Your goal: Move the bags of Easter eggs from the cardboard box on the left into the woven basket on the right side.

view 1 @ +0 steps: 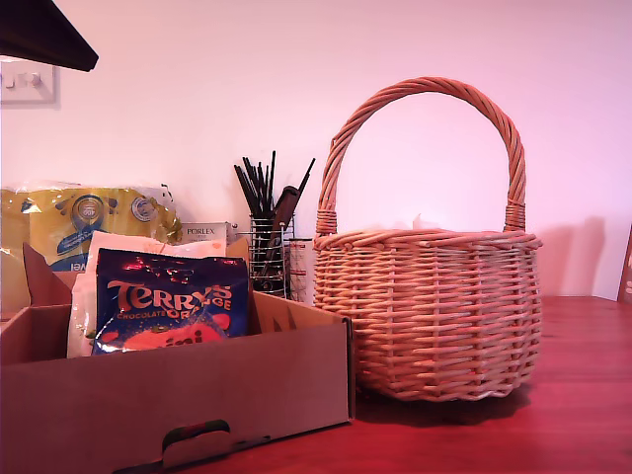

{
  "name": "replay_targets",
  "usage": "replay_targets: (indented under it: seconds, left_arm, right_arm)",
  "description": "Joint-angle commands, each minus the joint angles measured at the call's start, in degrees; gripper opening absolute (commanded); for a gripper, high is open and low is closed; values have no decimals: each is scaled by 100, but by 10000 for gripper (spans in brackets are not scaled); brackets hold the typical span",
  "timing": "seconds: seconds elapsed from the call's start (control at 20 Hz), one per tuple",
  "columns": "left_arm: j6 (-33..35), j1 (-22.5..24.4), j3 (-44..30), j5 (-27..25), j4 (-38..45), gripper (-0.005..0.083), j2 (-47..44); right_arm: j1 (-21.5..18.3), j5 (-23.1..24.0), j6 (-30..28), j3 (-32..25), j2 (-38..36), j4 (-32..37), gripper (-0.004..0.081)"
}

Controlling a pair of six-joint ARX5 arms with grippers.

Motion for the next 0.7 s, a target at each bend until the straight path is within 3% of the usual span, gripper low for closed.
replay_targets:
  seconds: [0.0, 0.4, 0.65]
  left_arm:
    - [-20, -11, -48, 2, -87, -19, -9]
    - [-11, -11, -39, -4, -92, -19, -20]
    - [925, 72, 535, -393, -990, -19, -22]
  right_arm:
    - [-11, 109, 66, -39, -461, -455, -13]
    - [-9, 92, 61, -39, -450, -367, -13]
    - [-9, -380, 37, -39, -125, -203, -13]
